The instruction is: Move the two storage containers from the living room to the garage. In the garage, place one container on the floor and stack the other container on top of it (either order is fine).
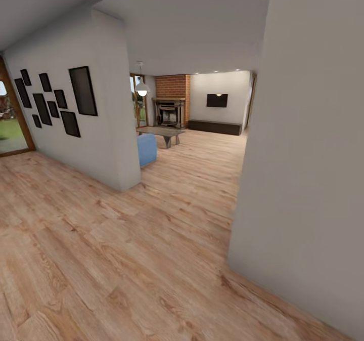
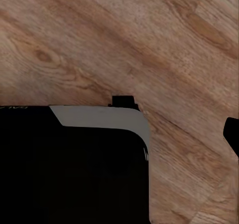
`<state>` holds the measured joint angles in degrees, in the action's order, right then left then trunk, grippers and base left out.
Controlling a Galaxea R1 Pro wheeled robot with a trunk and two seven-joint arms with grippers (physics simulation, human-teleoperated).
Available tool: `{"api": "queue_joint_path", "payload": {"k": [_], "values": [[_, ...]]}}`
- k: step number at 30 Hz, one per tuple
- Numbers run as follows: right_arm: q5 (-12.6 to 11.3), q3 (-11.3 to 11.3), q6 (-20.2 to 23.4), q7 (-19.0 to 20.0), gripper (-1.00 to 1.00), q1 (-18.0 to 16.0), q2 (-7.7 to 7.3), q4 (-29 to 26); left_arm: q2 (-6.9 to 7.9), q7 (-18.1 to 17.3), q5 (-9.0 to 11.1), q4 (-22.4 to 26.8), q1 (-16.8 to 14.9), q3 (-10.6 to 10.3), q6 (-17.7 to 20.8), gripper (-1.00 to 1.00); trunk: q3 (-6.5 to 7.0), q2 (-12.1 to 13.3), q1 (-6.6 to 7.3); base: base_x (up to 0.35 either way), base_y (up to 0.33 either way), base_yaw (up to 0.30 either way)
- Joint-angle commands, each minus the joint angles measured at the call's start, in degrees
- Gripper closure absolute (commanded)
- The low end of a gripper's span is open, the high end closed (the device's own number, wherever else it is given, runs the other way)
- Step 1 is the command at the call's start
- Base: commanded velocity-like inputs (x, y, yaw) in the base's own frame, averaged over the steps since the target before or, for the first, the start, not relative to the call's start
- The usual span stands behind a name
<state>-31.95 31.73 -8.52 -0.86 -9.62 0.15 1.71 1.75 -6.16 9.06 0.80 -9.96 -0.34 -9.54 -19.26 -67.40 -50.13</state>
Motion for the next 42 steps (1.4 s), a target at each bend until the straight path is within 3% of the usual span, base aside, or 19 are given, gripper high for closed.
{"api": "queue_joint_path", "payload": {"k": [1, 24, 42], "values": [[-0.3, 0.4, -0.3, 0.0, -1.00, -0.1, 0.03, 0.1, 0.01, -0.3, 0.6, -0.1, -0.1, -0.1, -0.1, -1.00, -0.06, 0.0, -0.03, 0.322, 0.000, 0.268], [-0.4, 0.4, -0.3, -0.1, -1.00, -0.1, 0.01, 0.1, -0.02, -0.3, 0.6, -0.1, -0.1, -0.1, -0.1, -1.00, -0.06, 0.0, -0.03, 0.322, 0.000, 0.269], [-0.5, 0.4, -0.3, 0.0, -1.00, -0.1, -0.06, 0.1, -0.01, -0.3, 0.5, -0.1, -0.1, -0.1, -0.1, -1.00, -0.06, 0.0, -0.03, 0.322, 0.000, 0.017]]}}
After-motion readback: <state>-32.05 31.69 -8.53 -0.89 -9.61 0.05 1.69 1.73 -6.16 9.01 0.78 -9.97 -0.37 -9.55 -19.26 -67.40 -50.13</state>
